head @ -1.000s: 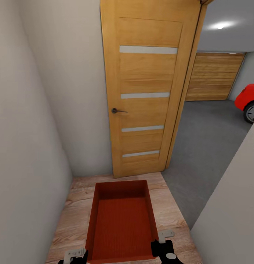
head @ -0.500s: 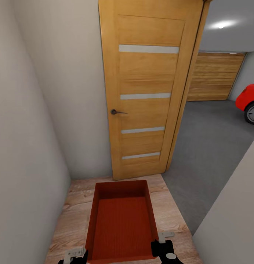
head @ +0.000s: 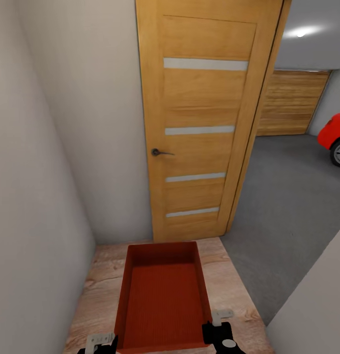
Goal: Move the two storage containers from the living room to the garage. In the garage, place one container on the floor and stack the other container on top of it (either order is fine).
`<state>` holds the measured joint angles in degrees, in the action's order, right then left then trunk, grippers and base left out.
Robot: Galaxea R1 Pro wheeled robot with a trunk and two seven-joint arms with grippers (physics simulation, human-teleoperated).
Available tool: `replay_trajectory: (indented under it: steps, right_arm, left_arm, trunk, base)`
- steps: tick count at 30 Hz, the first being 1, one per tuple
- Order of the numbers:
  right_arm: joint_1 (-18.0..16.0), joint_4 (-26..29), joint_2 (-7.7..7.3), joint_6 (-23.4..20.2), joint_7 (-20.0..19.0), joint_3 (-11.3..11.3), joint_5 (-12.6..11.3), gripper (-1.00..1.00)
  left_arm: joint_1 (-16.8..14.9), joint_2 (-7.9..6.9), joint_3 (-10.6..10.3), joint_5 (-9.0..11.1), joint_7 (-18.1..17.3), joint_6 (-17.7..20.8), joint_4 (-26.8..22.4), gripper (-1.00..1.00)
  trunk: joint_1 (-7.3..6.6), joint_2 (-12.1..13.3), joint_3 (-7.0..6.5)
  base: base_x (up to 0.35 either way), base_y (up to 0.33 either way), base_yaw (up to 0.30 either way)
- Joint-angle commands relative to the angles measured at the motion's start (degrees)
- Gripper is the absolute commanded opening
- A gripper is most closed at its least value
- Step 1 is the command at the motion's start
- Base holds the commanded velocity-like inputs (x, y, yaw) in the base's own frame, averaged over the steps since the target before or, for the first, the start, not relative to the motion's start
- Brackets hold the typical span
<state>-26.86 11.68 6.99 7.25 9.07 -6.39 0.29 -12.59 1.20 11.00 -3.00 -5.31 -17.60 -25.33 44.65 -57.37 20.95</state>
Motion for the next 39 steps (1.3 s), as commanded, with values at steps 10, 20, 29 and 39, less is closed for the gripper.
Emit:
replay_trajectory:
  steps: [10, 20, 29, 39]
  right_arm:
    - [-0.1, 0.2, -0.05, 0.2, 0.6, 2.9, 0.1, -1.0]
    - [-0.1, 0.2, -0.05, 0.2, 0.6, 2.9, 0.1, -1.0]
    - [-0.1, 0.2, -0.05, 0.2, 0.6, 2.9, 0.1, -1.0]
    - [-0.1, 0.2, -0.05, 0.2, 0.6, 2.9, 0.1, -1.0]
  left_arm:
    - [0.0, -0.68, 1.0, 0.0, 0.0, 0.0, 0.1, -1.0]
    - [0.0, -0.68, 1.0, 0.0, 0.0, -0.1, 0.1, -1.0]
    - [0.0, -0.68, 1.0, 0.0, 0.0, 0.0, 0.1, -1.0]
    - [0.0, -0.68, 1.0, 0.0, 0.0, 0.0, 0.0, -1.0]
  trunk:
    - [0.02, 0.0, 0.06]
    - [0.02, 0.0, 0.06]
    - [0.02, 0.0, 0.06]
    - [0.02, 0.0, 0.06]
  base:
    - [0.036, 0.021, -0.001]
    - [0.002, 0.001, -0.175]
    - [0.014, 0.001, -0.132]
    - [0.236, 0.054, -0.006]
